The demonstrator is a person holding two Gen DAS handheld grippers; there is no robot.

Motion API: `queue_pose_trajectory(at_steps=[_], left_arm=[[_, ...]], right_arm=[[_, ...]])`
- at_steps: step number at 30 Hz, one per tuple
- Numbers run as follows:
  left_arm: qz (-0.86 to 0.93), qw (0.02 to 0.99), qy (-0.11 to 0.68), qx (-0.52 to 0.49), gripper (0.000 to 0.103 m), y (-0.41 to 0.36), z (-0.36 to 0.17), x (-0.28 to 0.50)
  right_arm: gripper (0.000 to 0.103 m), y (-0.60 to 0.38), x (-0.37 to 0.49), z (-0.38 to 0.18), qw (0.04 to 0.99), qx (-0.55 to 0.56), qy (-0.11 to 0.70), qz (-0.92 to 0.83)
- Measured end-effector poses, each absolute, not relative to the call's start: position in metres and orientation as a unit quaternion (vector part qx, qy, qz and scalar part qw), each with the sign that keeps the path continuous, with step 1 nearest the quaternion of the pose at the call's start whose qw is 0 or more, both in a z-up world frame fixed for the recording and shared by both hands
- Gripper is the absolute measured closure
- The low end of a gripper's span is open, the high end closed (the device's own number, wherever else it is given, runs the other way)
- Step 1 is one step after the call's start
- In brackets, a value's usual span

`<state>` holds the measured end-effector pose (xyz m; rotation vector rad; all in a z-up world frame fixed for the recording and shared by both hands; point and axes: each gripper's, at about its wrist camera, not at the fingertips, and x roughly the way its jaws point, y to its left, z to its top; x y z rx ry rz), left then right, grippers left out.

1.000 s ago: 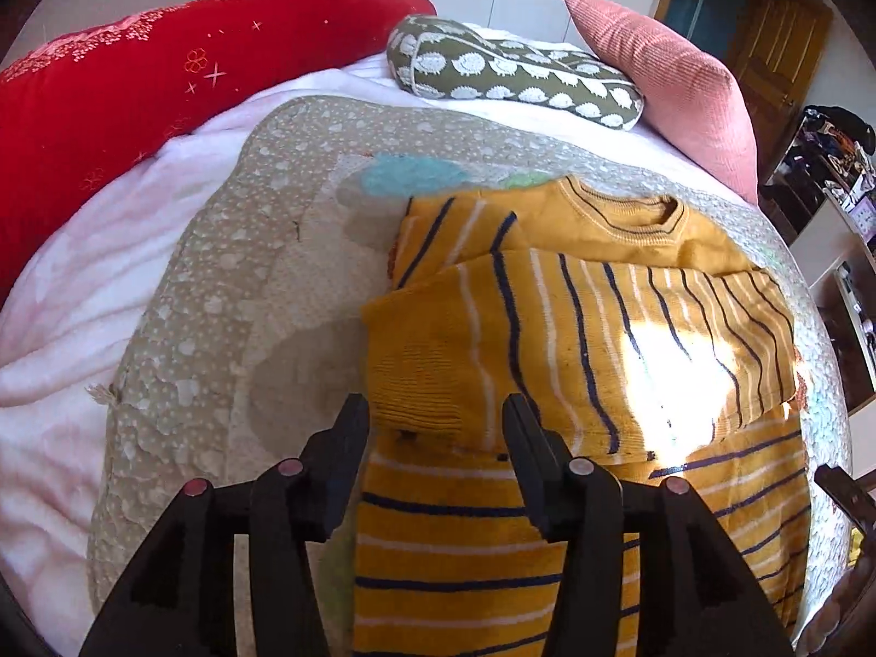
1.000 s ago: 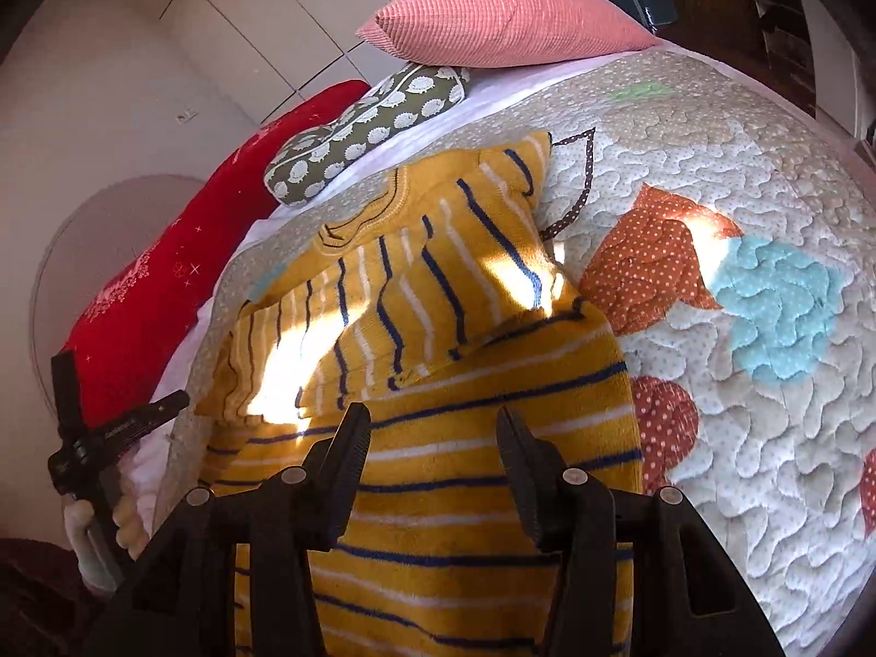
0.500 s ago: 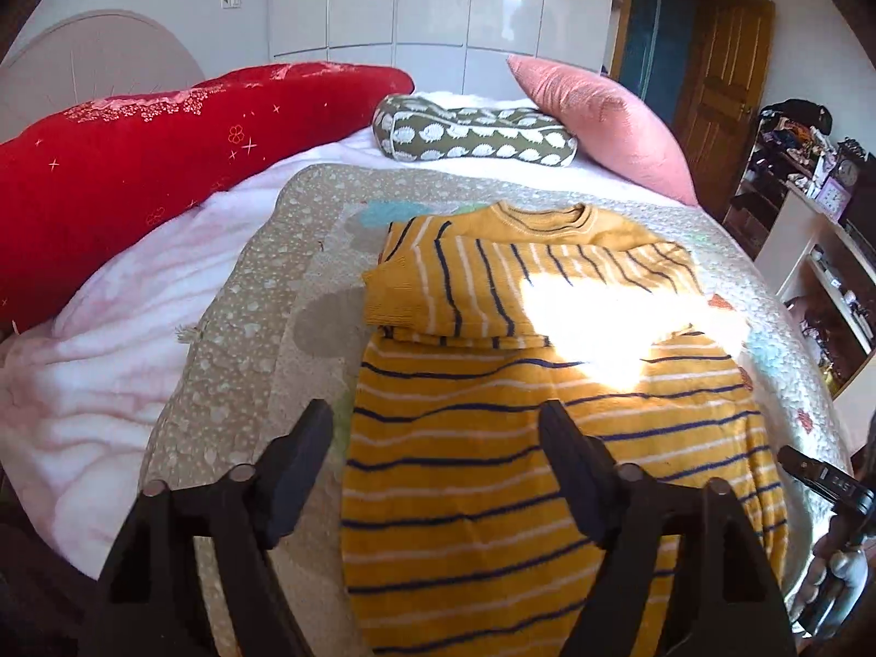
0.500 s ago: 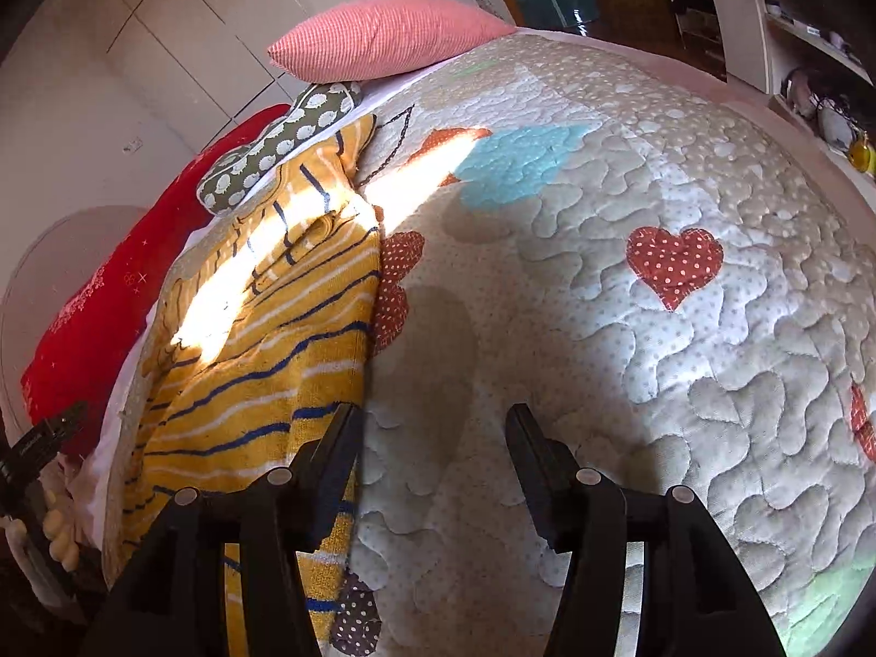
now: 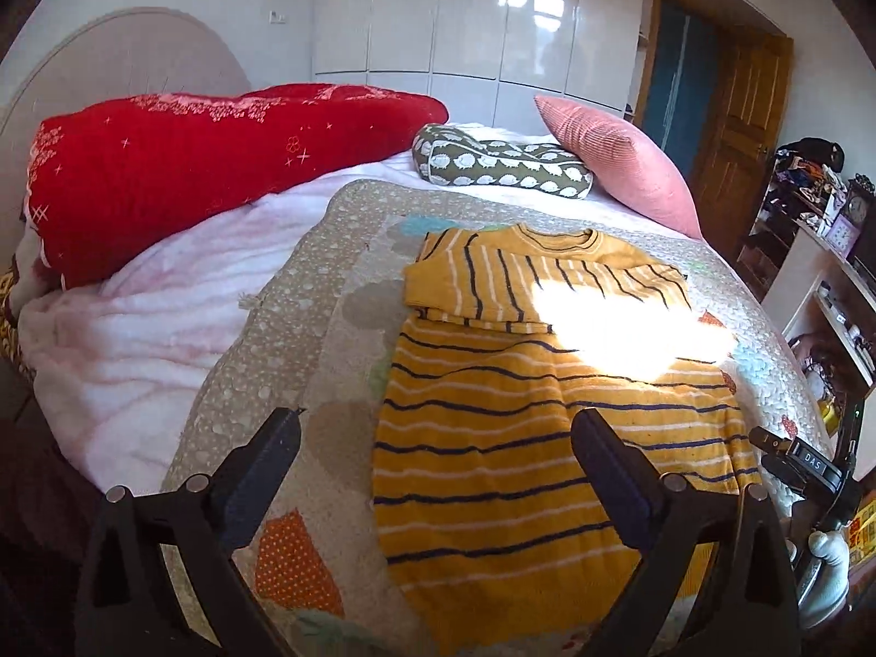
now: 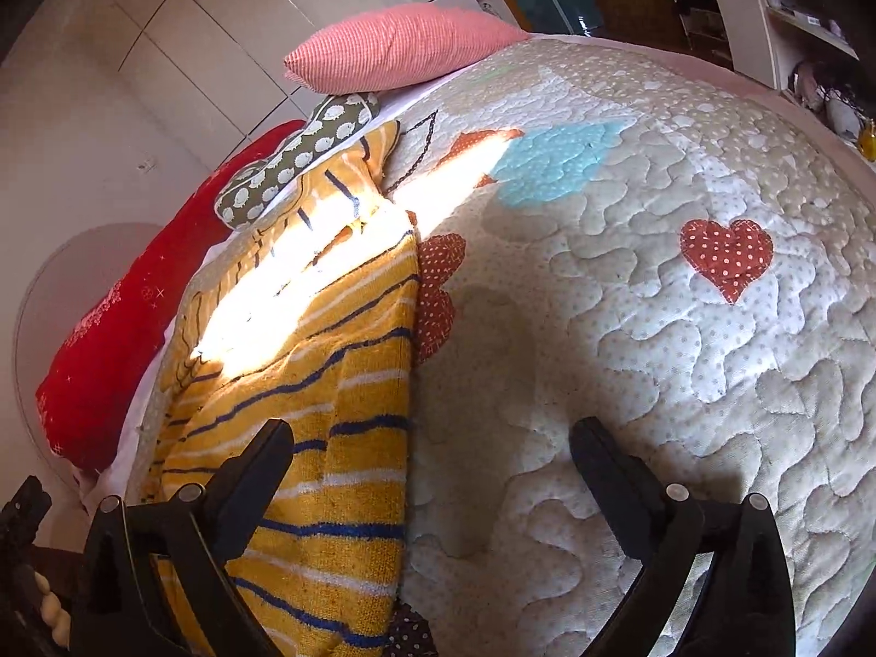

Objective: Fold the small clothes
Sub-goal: 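Release the folded sweater and lift both grippers away, then move both grippers to the sweater hem and grasp it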

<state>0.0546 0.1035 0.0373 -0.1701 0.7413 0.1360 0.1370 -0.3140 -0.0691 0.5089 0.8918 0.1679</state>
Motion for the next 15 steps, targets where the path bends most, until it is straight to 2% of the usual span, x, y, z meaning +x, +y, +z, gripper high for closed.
queue_pose_trajectory(at_steps=[8,15], left_arm=[[0.106,0.896,0.413,-0.124,0.004,0.141,-0.011,0.046],[0.098,0.887,0.428,-0.147,0.004,0.15,-0.028,0.045]], right_arm=[[0.001,-0.305,0.128,-0.072,0.888,0.197,0.406,0.09],[0.001,-0.285,0.125,-0.075,0.904,0.125,0.404,0.058]])
